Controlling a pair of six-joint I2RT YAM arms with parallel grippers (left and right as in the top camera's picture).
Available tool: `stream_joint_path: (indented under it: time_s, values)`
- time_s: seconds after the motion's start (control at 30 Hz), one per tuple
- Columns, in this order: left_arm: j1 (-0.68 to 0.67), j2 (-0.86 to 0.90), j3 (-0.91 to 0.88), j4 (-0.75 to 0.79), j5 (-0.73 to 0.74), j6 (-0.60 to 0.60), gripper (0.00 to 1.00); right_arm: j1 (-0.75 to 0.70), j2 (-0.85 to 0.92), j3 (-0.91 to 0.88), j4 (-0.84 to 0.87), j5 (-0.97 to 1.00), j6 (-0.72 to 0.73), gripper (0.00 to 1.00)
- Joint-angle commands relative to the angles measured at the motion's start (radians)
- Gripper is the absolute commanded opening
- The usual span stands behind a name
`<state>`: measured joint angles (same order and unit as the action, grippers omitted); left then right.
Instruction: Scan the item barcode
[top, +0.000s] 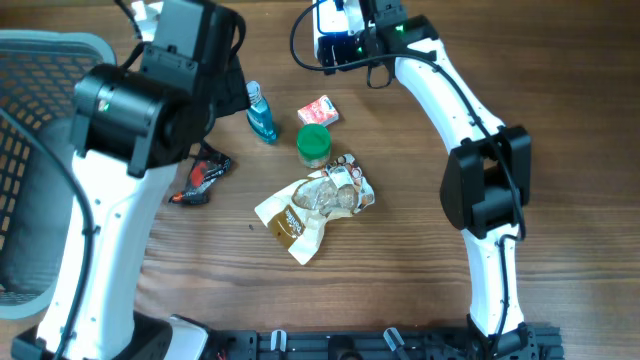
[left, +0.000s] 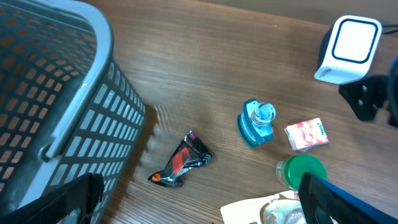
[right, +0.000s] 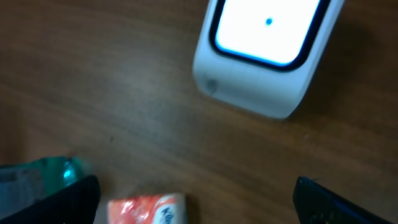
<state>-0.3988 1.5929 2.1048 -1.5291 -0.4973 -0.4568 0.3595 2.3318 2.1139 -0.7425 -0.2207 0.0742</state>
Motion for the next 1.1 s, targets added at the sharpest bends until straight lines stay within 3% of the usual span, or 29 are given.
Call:
stream_joint_path:
  time_s: [0.0,0.13,0.33,0.53,1.07]
  values:
    - [0.004,0.043,-0.005,0.002,0.046,0.005,1.00,0.008,-0.026,0.009,-0.086,-0.131,-0.046,1.00]
    - [0.005,0.050,-0.005,0.008,0.058,0.005,1.00,0.023,-0.024,0.008,-0.234,-0.136,-0.129,1.00]
    - [0.005,0.050,-0.005,0.027,0.024,0.004,1.00,0.090,-0.013,0.006,-0.241,-0.022,-0.266,1.00]
    - [0.005,0.050,-0.005,0.034,0.024,0.005,1.00,0.172,0.059,0.006,-0.243,0.049,-0.243,1.00]
    - [0.005,0.050,-0.005,0.028,0.024,0.005,1.00,0.165,0.134,0.006,-0.214,0.064,-0.204,1.00]
